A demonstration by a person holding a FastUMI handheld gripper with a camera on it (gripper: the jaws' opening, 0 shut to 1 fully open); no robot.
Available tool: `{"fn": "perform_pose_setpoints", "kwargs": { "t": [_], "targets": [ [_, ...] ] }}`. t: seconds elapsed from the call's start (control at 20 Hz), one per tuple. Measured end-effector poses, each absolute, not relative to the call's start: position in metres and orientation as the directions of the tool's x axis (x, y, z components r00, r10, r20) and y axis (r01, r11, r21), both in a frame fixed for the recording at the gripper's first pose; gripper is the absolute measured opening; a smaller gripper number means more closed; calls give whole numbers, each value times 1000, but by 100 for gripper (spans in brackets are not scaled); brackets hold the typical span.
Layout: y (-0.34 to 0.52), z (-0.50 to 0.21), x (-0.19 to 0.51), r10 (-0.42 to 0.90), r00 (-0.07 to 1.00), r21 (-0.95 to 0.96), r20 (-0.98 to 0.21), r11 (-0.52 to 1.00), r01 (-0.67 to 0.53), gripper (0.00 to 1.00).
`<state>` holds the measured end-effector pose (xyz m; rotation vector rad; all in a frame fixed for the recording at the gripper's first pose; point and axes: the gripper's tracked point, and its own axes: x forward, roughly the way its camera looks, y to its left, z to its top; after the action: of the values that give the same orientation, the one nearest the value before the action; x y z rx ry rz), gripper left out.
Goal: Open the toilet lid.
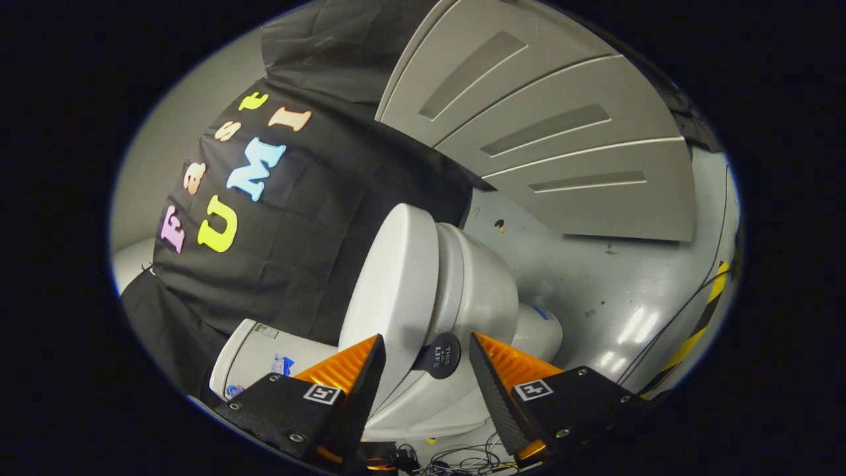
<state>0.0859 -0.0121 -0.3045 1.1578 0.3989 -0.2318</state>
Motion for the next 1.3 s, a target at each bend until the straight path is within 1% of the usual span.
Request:
{"fn": "perform_pose_setpoints", "kwargs": {
  "t": [0.05,0.1,0.15,0.2,0.25,0.3,0.35,0.4,0.45,0.5,0.65,0.8,0.9,1.0,1.1,1.2,1.3],
  "targets": [
    [-11,-309,86,37,903,843,-428,376,385,77],
    [-8,-313,89,47,899,847,-434,362,390,70],
    [-6,-316,91,54,899,852,-435,347,392,67],
    [-2,-317,96,64,899,858,-434,334,391,62],
    [2,-319,100,68,897,859,-437,326,394,59],
    [6,-321,106,74,896,862,-438,316,395,50],
    [8,-323,110,78,893,864,-443,304,402,45],
    [8,-326,108,81,891,865,-447,293,408,36],
    [7,-327,109,85,893,871,-443,278,406,32],
    [4,-326,108,80,895,876,-438,261,405,25],
    [5,-322,108,84,908,899,-410,207,387,18],
    [2,-322,110,74,914,914,-398,116,389,3],
    [12,-322,113,66,908,901,-415,166,400,0],
    [15,-320,114,72,886,870,-458,245,429,0],
    [9,-314,113,76,876,859,-476,254,444,0],
    [6,-302,110,65,886,866,-460,252,432,0],
    [11,-290,113,59,891,863,-451,282,418,0]
  ]
}}
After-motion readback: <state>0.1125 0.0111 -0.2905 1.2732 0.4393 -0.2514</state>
